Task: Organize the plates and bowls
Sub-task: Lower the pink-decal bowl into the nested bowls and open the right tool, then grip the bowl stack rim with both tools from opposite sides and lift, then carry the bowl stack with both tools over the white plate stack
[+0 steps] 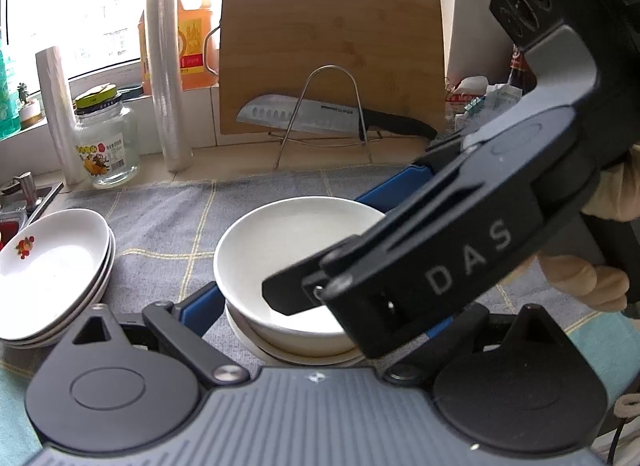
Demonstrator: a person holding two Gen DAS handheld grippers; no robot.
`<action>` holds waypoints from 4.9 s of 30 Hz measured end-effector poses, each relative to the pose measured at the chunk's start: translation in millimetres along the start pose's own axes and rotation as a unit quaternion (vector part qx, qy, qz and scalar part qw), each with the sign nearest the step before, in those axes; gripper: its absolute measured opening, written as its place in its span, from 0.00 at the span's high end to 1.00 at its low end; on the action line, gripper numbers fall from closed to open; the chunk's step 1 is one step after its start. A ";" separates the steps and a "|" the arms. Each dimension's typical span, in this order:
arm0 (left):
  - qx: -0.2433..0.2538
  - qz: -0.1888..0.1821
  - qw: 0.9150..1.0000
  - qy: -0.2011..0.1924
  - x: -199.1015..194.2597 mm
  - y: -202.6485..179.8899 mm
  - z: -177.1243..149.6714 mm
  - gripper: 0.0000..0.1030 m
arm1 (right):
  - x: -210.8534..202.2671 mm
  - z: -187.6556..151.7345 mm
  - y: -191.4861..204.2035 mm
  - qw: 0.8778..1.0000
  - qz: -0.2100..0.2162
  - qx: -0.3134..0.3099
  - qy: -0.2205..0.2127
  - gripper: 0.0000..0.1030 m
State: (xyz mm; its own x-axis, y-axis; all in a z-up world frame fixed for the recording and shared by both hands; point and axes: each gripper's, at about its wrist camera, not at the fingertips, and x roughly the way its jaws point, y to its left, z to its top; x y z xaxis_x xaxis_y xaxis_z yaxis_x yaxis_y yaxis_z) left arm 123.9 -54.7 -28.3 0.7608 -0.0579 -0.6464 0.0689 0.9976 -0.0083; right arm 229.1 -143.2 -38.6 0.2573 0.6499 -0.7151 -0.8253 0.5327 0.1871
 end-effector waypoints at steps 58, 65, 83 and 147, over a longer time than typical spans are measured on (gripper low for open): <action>0.244 -0.249 0.935 0.071 56.7 88.4 -44.1 0.00 | 43.3 -85.5 22.9 0.987 -0.152 0.031 0.046 0.00; 0.256 -0.270 0.922 0.101 62.4 84.6 -26.6 0.01 | 46.7 -73.2 24.9 0.991 -0.123 -0.040 0.047 0.01; 0.301 -0.309 0.899 0.081 60.4 82.1 -12.4 0.28 | 35.7 -53.2 26.0 0.990 -0.066 -0.109 0.068 0.25; 0.307 -0.265 0.906 0.123 57.4 65.7 2.3 0.20 | 29.1 -31.8 24.7 0.982 -0.013 -0.175 0.068 0.19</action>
State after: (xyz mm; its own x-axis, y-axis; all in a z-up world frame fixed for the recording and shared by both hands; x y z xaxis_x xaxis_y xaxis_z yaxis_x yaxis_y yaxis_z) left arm 173.6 7.4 -64.1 0.3542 -0.4356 -0.8275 0.7856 0.6187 0.0106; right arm 200.2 -128.4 -76.2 0.2311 0.5470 -0.8046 -0.9476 0.3139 -0.0587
